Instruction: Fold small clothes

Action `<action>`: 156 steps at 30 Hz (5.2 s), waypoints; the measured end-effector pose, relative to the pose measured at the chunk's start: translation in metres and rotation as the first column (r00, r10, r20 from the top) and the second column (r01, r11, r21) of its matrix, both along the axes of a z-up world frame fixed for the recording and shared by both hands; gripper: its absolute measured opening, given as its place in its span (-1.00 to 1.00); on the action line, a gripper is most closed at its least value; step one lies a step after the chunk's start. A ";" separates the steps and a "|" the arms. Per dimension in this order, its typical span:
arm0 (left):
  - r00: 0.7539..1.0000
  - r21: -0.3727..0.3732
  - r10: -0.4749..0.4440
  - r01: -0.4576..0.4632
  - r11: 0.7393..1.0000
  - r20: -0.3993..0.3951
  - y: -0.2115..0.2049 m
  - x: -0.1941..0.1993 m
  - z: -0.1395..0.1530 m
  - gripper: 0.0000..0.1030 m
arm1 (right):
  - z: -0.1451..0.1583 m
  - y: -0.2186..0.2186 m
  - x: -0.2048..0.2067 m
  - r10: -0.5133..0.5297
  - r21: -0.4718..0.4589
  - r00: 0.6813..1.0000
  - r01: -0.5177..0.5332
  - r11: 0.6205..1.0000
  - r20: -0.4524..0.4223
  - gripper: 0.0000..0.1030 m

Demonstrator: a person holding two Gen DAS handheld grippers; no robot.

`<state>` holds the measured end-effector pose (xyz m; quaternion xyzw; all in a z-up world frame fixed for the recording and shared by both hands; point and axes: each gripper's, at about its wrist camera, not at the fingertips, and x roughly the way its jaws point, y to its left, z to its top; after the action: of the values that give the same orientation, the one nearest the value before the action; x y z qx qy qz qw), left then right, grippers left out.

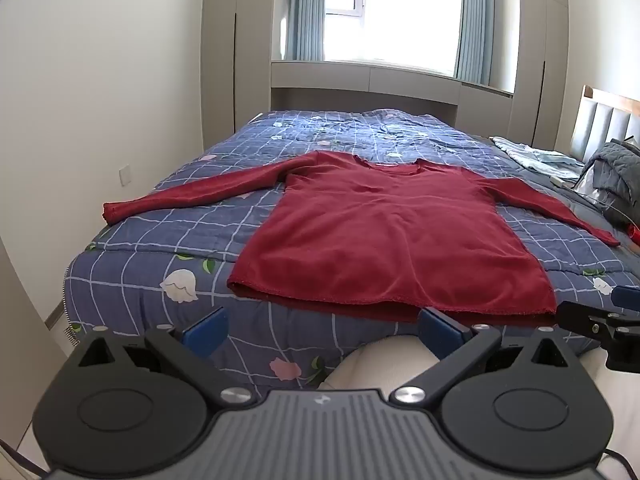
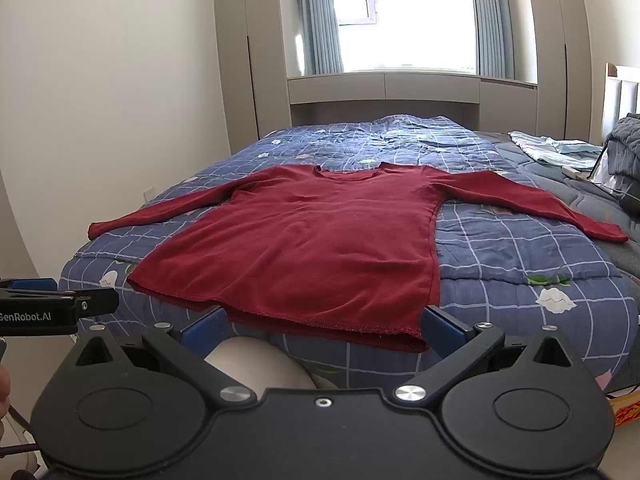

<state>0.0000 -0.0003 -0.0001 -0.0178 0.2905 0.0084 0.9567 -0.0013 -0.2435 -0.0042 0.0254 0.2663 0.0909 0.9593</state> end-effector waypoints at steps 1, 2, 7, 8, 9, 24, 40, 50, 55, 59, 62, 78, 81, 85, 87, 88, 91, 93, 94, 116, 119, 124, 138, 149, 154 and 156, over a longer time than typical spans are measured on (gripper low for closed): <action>1.000 -0.001 -0.001 0.001 1.000 0.000 0.000 0.000 0.000 0.99 | 0.000 0.000 0.000 0.000 0.000 1.000 0.000 1.000 0.000 0.99; 1.000 -0.002 -0.001 0.001 1.000 0.001 0.000 0.000 0.000 0.99 | 0.000 0.000 0.000 0.000 0.001 1.000 0.000 1.000 -0.001 0.99; 1.000 -0.003 0.000 0.000 1.000 0.000 0.000 0.000 0.000 0.99 | 0.000 0.000 0.000 0.000 0.000 1.000 0.000 1.000 0.000 0.99; 1.000 -0.004 0.000 0.000 1.000 -0.001 0.000 0.000 0.000 0.99 | 0.000 0.000 0.000 0.000 0.001 1.000 0.000 1.000 0.000 0.99; 1.000 -0.004 0.000 0.000 1.000 0.000 0.000 0.000 0.000 0.99 | 0.000 0.000 0.000 0.000 0.000 1.000 0.000 1.000 0.000 0.99; 1.000 -0.005 0.001 -0.001 1.000 -0.002 0.000 0.001 0.000 0.99 | 0.001 -0.001 0.000 0.000 0.002 1.000 0.000 1.000 -0.001 0.99; 1.000 -0.003 -0.002 0.002 1.000 -0.005 0.000 0.000 -0.001 0.99 | 0.002 -0.001 0.001 0.000 0.004 1.000 0.000 1.000 -0.001 0.99; 1.000 -0.002 -0.003 0.003 1.000 -0.006 -0.001 0.001 -0.002 0.99 | 0.002 -0.001 0.001 0.000 0.005 1.000 0.000 1.000 -0.002 0.99; 1.000 -0.005 -0.002 0.002 1.000 -0.008 0.000 0.000 -0.003 0.99 | 0.002 -0.001 0.001 0.000 0.005 1.000 0.000 1.000 -0.002 0.99; 1.000 -0.005 -0.002 0.002 1.000 -0.011 0.000 0.000 -0.004 0.99 | 0.002 -0.001 0.001 0.000 0.006 1.000 0.000 1.000 -0.002 0.99; 1.000 -0.004 -0.003 0.003 1.000 -0.012 0.000 0.000 -0.004 0.99 | 0.002 -0.001 0.001 0.000 0.006 1.000 0.000 1.000 -0.002 0.99; 1.000 -0.007 -0.002 0.001 1.000 -0.015 0.000 0.001 -0.007 0.99 | 0.001 -0.001 0.001 0.000 0.006 1.000 0.000 1.000 -0.003 0.99; 1.000 -0.006 -0.001 0.001 1.000 -0.016 0.000 0.000 -0.007 0.99 | 0.001 0.000 0.002 0.000 0.006 1.000 0.000 1.000 -0.003 0.99; 1.000 -0.007 -0.001 0.001 1.000 -0.017 0.000 0.000 -0.009 0.99 | 0.001 0.000 0.003 0.000 0.006 1.000 0.000 1.000 -0.004 0.99; 1.000 -0.010 -0.004 0.004 1.000 -0.021 0.000 0.000 -0.010 0.99 | 0.001 0.000 0.003 0.001 0.003 1.000 -0.001 1.000 -0.006 0.99; 1.000 -0.013 -0.005 0.005 1.000 -0.026 0.000 0.000 -0.011 0.99 | 0.001 0.001 0.003 0.001 0.002 1.000 -0.001 1.000 -0.007 0.99; 0.999 -0.021 -0.014 0.013 1.000 -0.043 0.000 0.003 -0.013 0.99 | 0.001 0.001 0.004 0.000 0.002 1.000 0.000 1.000 -0.014 0.99; 0.998 -0.022 -0.016 0.015 1.000 -0.057 -0.001 0.007 -0.013 0.99 | 0.003 0.000 0.007 -0.005 0.000 1.000 0.005 1.000 -0.023 0.99; 0.998 -0.021 -0.017 0.016 1.000 -0.064 -0.001 0.008 -0.013 0.99 | 0.004 -0.001 0.010 -0.012 -0.003 1.000 0.012 1.000 -0.027 0.99; 0.988 -0.014 0.086 -0.088 0.996 -0.128 -0.040 0.172 0.009 0.99 | 0.015 -0.070 0.132 -0.135 -0.079 0.988 0.129 0.989 -0.071 0.99; 0.990 0.027 0.059 -0.056 0.998 -0.126 -0.059 0.197 0.010 0.99 | 0.005 -0.086 0.158 -0.162 -0.078 0.984 0.157 0.985 -0.075 0.99; 0.992 0.098 -0.020 0.032 0.995 -0.121 -0.101 0.244 0.010 0.99 | -0.014 -0.121 0.200 -0.217 -0.075 0.972 0.211 0.975 -0.093 0.99; 0.979 0.086 -0.182 0.190 0.978 -0.096 -0.212 0.376 -0.012 0.99 | -0.051 -0.223 0.272 -0.355 -0.065 0.933 0.352 0.934 -0.057 0.99; 0.980 0.064 -0.183 0.188 0.980 -0.078 -0.267 0.443 -0.063 0.99 | -0.058 -0.316 0.286 -0.525 0.039 0.851 0.524 0.851 0.001 0.99; 0.979 0.076 -0.181 0.189 0.979 -0.094 -0.273 0.449 -0.085 0.99 | -0.067 -0.357 0.290 -0.568 0.120 0.820 0.573 0.811 -0.077 0.99; 0.977 0.091 -0.185 0.194 0.977 -0.102 -0.274 0.448 -0.091 0.99 | -0.074 -0.370 0.295 -0.610 0.118 0.782 0.623 0.774 -0.124 0.99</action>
<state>0.4483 -0.2742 -0.0912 0.0585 0.3343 -0.0676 0.9382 0.2939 -0.6139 -0.0783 0.1881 0.2731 -0.2093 0.9199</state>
